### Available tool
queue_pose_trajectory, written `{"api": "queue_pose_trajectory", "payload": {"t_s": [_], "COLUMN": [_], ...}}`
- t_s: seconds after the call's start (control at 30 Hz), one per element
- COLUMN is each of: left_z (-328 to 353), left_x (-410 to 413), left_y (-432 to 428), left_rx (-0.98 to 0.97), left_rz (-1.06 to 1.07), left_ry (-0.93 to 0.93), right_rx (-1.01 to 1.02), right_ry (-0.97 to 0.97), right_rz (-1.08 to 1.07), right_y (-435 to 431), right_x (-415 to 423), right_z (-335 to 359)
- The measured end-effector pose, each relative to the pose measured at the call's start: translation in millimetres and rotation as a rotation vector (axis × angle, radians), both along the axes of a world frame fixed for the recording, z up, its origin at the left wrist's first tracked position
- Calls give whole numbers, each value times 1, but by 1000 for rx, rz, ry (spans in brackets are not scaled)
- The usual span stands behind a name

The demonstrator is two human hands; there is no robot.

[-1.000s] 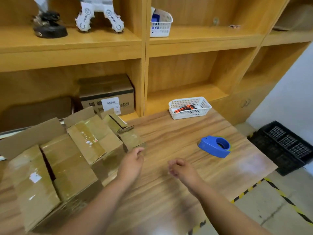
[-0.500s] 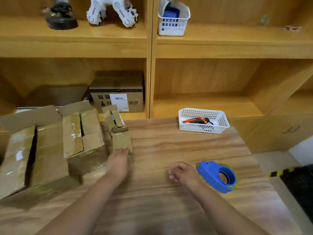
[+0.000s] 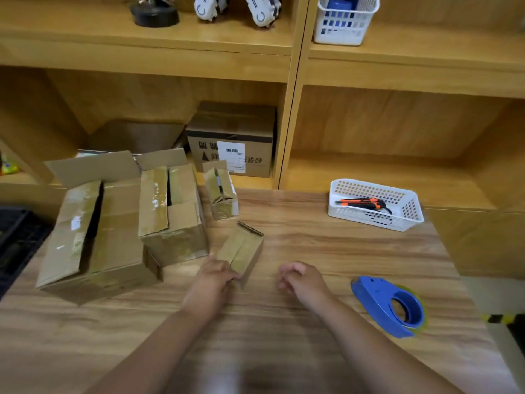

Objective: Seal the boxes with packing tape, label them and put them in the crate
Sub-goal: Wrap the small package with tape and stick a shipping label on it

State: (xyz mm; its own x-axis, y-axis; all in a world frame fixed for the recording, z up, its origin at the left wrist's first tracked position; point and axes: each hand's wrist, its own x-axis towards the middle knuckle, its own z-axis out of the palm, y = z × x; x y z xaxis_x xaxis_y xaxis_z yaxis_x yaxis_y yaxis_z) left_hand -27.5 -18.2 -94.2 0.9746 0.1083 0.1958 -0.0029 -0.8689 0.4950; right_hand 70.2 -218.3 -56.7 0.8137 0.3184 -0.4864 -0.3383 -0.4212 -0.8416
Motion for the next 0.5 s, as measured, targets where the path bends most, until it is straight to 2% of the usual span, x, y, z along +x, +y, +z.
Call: {"api": "queue_pose_trajectory", "payload": {"t_s": [0.2, 0.3, 0.5], "left_z": [7, 12, 15], "left_x": [-20, -26, -28], "left_y": [-5, -3, 8], "left_rx": [-74, -70, 72], "left_rz": [-186, -270, -318], "left_ry": [-39, -28, -12], "right_rx": [-97, -128, -240], "right_ry": [-264, -312, -284], "right_rz": [-176, -225, 110], "right_y": [7, 12, 26], "right_x": [-2, -4, -17], "right_z": [11, 17, 10]}}
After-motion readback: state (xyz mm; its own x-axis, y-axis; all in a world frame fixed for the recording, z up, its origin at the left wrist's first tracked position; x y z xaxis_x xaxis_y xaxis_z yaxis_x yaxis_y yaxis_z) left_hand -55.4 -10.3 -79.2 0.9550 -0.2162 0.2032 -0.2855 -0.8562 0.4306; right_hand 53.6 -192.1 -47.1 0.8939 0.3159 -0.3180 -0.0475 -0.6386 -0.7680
